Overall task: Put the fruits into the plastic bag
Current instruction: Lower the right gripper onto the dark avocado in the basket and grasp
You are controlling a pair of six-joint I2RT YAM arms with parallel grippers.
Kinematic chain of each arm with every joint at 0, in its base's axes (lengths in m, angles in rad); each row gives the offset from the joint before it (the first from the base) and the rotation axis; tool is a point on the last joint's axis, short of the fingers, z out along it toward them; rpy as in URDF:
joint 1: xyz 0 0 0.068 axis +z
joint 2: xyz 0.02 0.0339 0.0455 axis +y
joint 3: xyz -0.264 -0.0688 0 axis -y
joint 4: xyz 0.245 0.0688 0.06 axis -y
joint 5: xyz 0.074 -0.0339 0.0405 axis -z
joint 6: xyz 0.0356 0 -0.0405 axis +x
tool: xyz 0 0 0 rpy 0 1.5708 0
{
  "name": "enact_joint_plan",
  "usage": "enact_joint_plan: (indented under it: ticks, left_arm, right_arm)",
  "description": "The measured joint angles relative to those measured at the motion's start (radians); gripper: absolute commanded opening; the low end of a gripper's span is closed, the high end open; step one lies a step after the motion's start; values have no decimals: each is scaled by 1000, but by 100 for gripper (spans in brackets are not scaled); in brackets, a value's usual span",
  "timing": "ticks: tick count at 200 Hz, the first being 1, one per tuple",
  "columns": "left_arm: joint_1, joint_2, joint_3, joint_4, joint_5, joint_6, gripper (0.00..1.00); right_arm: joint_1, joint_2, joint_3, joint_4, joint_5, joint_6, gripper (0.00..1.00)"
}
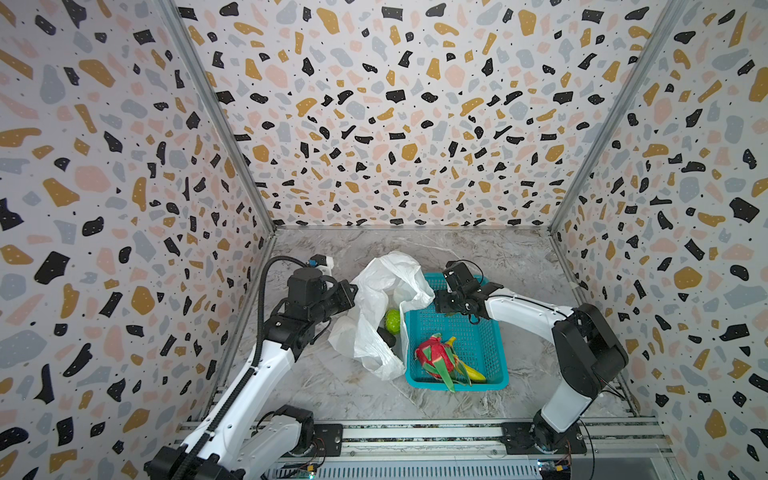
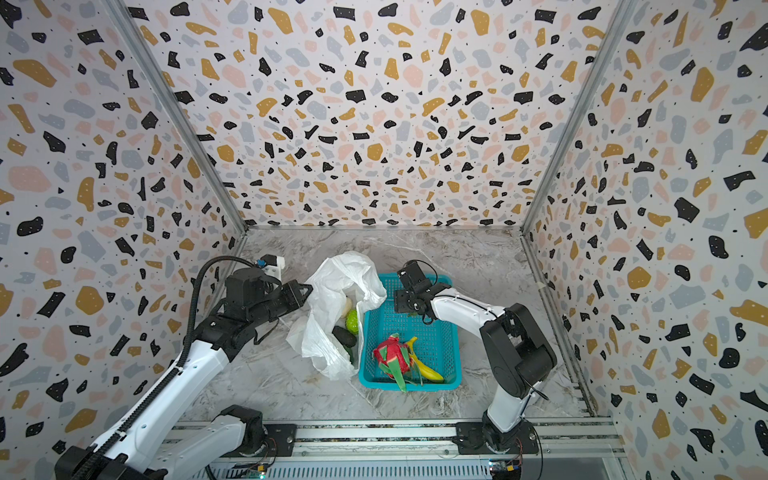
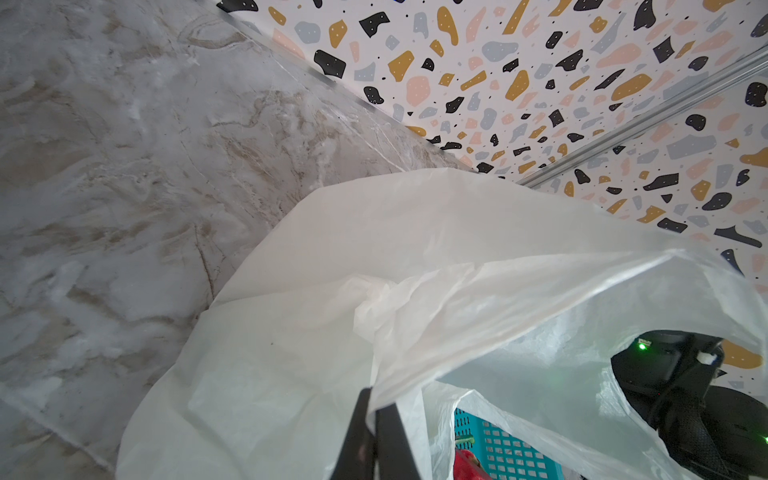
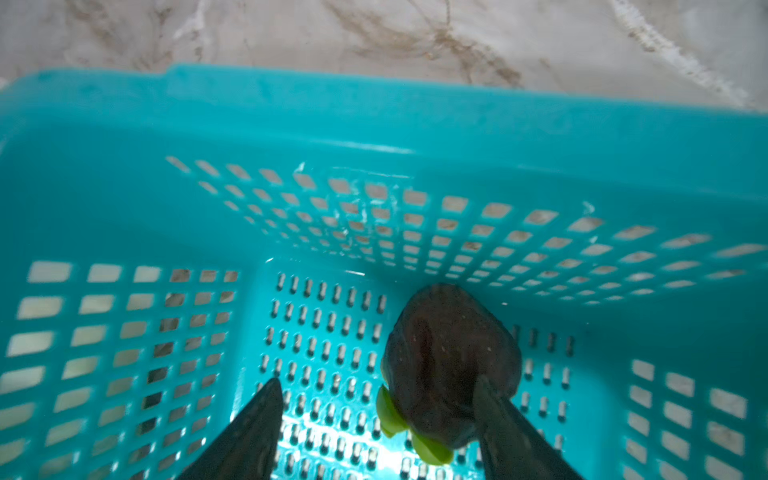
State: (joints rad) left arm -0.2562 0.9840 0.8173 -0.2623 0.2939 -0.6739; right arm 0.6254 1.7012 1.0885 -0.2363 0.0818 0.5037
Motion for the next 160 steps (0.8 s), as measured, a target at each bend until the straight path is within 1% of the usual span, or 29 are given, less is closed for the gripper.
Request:
enact_joint_plan:
  ticks: [24,84,103,122,139,160]
  left_arm:
    - [0,0,-3,1,0,0,0]
    - [0,0,-7,1,0,0,0]
    - [0,0,-7,1,0,0,0]
    - [0,0,-7,1,0,0,0]
    - [0,0,-7,1,0,0,0]
    - [0,0,-7,1,0,0,0]
  right_arm:
    - [6,-14,-9,-5,-7,1,73]
    - [-24,-24,-9,-7,4,1,76]
    - [-31,-1,-5,-5,0,0,76]
    - [-38,52,-5,0,-11,1,75]
    - [-40,99,-5,3,-24,2,69]
    - [-40,104,-5,36,-30,4,53]
